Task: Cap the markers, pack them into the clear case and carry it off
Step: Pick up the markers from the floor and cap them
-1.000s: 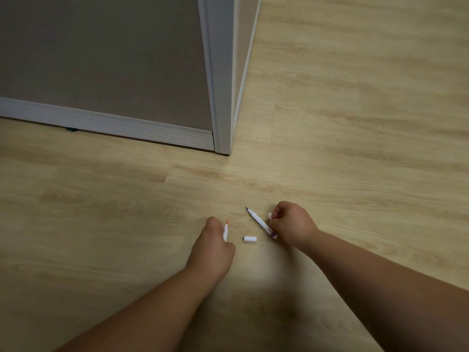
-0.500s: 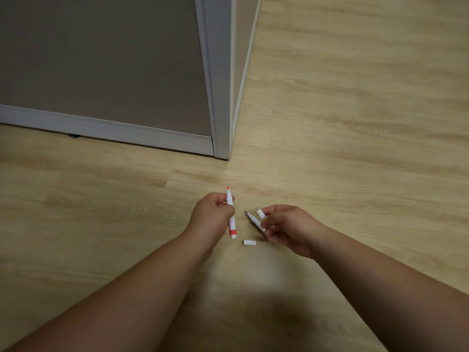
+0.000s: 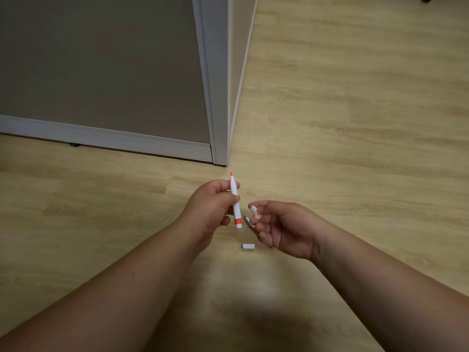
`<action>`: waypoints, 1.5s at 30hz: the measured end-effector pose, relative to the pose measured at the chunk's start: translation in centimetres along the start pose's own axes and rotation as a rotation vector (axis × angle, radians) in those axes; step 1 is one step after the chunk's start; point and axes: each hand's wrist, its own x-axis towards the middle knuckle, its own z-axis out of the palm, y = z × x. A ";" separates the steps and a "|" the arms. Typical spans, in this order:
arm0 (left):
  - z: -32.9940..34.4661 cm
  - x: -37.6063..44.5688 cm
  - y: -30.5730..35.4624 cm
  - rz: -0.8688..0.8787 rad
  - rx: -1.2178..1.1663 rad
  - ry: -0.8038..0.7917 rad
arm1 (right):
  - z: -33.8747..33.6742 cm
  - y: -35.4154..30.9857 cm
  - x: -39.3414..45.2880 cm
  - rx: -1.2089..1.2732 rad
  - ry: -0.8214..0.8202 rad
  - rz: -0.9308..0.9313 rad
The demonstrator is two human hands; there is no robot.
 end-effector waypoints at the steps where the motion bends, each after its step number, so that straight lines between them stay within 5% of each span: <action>1: 0.1 -0.1 0.0 0.000 0.000 -0.009 | 0.2 -0.1 -0.1 0.020 0.003 0.010; 7: -0.1 -0.5 0.1 0.001 -0.002 -0.025 | 0.8 -0.2 -0.6 -0.071 -0.029 -0.049; 16: -0.6 -0.8 0.7 0.007 0.002 -0.002 | 1.5 0.2 -1.4 -0.936 0.279 -0.511; 20: -0.3 -0.8 1.0 0.003 0.010 -0.005 | 1.7 0.4 -1.3 -1.055 0.324 -0.559; 25: -0.1 -0.9 1.1 0.002 0.034 -0.009 | 1.6 0.2 -1.3 -0.998 0.332 -0.536; 32: -0.2 -1.5 0.1 0.024 0.233 -0.055 | 1.2 -1.6 -0.9 -0.442 0.331 -0.525; 45: 0.0 -1.6 -0.6 0.056 0.320 -0.093 | 1.6 -2.0 -0.3 -0.449 0.363 -0.638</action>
